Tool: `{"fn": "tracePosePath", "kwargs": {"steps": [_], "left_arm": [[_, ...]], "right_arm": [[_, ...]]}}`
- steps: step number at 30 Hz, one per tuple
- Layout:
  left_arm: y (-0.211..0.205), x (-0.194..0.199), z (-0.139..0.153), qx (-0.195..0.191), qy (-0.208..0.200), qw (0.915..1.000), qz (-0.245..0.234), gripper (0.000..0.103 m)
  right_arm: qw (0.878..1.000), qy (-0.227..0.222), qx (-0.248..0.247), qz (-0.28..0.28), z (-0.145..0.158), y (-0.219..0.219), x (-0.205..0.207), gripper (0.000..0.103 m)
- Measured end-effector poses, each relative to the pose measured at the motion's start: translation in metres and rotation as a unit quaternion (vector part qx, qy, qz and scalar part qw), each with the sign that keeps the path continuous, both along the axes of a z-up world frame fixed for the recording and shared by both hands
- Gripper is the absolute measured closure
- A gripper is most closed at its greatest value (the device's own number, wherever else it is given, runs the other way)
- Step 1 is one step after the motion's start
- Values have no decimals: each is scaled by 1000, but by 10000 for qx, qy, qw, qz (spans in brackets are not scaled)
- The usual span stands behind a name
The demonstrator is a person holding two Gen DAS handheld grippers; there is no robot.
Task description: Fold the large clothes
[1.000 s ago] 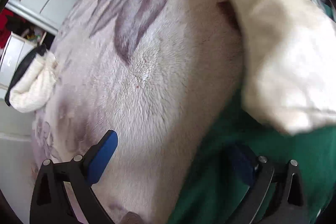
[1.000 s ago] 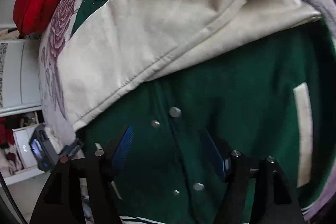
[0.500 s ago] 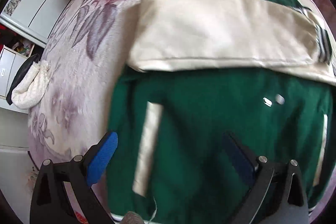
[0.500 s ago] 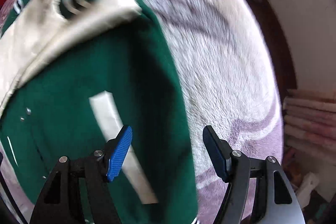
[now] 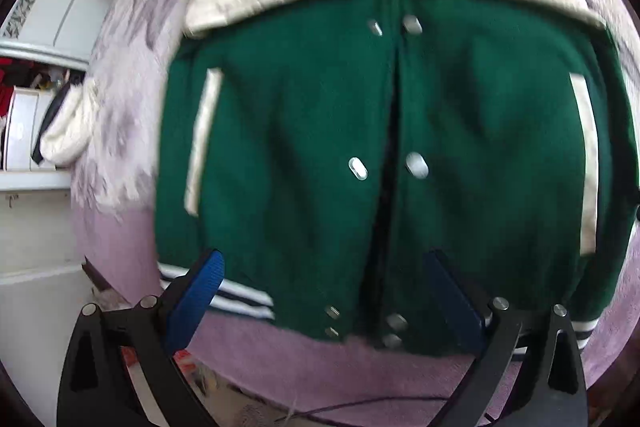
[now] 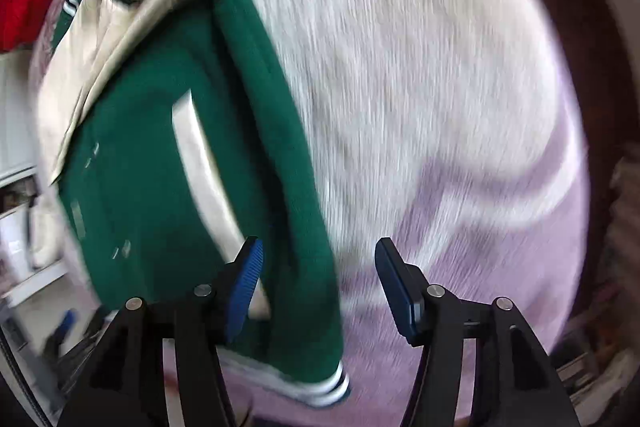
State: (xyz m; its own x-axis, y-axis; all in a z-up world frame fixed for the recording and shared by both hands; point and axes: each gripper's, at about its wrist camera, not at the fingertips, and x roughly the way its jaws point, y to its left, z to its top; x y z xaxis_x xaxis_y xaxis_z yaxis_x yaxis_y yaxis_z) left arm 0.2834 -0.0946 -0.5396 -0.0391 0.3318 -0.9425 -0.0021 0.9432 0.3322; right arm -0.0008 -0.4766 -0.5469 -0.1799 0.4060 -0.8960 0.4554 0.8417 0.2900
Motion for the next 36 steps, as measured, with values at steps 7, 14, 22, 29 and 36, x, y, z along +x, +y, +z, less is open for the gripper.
{"fn": "tracePosePath", "kwargs": {"steps": [7, 14, 22, 29, 36], "left_arm": [[-20, -25, -47, 93, 266, 9996, -85, 0], [-7, -29, -44, 203, 22, 9997, -117, 0], [-15, -14, -18, 698, -697, 9949, -229, 0], [-15, -14, -38, 883, -548, 9946, 27, 0], [-14, -23, -33, 1157, -367, 9918, 406, 0]], "right_arm": [[9985, 235, 340, -360, -23, 10, -56, 96], [9988, 321, 339, -172, -2, 1, -39, 83], [9944, -714, -774, 80, 74, -41, 50, 58], [9817, -947, -1261, 1067, 25, -28, 202, 71], [9704, -775, -1716, 1513, 13, -28, 224, 86]]}}
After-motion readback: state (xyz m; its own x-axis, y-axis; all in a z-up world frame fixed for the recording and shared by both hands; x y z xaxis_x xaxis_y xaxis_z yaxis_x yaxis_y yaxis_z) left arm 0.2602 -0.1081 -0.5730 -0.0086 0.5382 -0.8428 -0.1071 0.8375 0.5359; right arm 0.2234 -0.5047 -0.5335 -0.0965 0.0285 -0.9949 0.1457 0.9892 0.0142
